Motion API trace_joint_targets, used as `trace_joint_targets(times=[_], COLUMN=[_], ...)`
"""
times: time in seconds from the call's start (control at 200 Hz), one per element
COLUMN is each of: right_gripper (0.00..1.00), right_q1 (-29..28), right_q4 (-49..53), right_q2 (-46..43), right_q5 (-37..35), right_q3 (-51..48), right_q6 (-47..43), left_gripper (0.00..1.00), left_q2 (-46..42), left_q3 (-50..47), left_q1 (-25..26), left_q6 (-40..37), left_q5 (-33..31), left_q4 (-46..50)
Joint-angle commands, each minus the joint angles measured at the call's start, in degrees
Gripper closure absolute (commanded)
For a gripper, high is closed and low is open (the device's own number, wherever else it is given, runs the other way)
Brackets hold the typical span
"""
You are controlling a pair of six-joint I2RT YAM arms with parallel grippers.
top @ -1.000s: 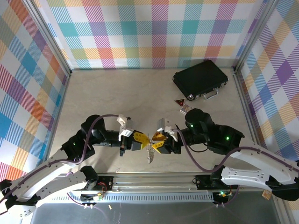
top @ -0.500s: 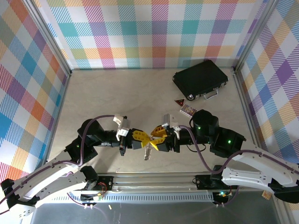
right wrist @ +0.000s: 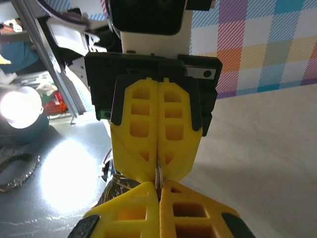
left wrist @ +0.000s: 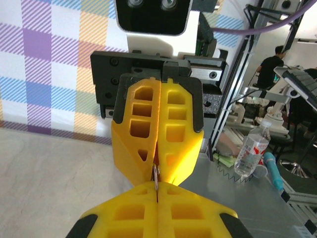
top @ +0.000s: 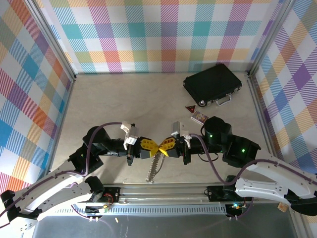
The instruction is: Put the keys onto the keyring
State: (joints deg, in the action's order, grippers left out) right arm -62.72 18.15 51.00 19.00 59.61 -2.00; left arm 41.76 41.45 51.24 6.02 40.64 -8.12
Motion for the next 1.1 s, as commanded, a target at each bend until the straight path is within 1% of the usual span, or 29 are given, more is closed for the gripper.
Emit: trace_joint_targets(times=[0.0,0.02,0.065,0.105,0.22,0.27,0.47,0.55,0.69,1.095], right_gripper=[1.0,1.0,1.0,1.0,1.0,1.0,1.0,1.0,1.0,1.0], right_q1=[-0.31,-0.32,-0.33,-0.4,-0.48,-0.56,-0.68,-0.67,-0.66,-0.96], right_q4=[5.83,7.02,9.91,12.57,18.93,20.95,25.13,25.66,25.81,24.78], right_q2=[1.5,1.81,2.78,3.88,6.46,7.55,9.96,10.57,11.14,12.18], right_q5=[-1.9,-1.95,-1.72,-1.69,-2.3,-2.3,-2.02,-1.79,-1.51,-0.41], right_q3=[3.37,4.08,5.75,7.39,11.4,13.0,16.55,17.26,17.47,17.11], right_q6=[-3.07,-5.24,-6.71,-8.0,-11.38,-12.53,-15.09,-15.48,-15.67,-15.23], left_gripper=[0.89,0.86,0.79,0.76,0.74,0.74,0.73,0.73,0.73,0.78], left_q2=[-0.97,-0.99,-0.89,-0.58,0.82,1.38,3.96,5.14,6.53,9.33], left_q3=[4.15,4.75,6.42,7.9,12.48,14.04,18.9,19.97,20.47,20.56], left_q1=[0.44,0.51,0.44,0.46,0.66,0.61,0.77,0.91,1.28,2.43], left_q6=[-4.31,-5.26,-7.2,-8.69,-13.25,-14.64,-18.96,-19.85,-20.33,-20.76], left_q5=[-1.16,-1.67,-2.98,-4.03,-5.5,-5.74,-4.74,-4.68,-4.65,-5.63], left_q4=[7.09,8.9,13.1,16.49,26.45,29.35,37.38,38.95,39.0,37.96])
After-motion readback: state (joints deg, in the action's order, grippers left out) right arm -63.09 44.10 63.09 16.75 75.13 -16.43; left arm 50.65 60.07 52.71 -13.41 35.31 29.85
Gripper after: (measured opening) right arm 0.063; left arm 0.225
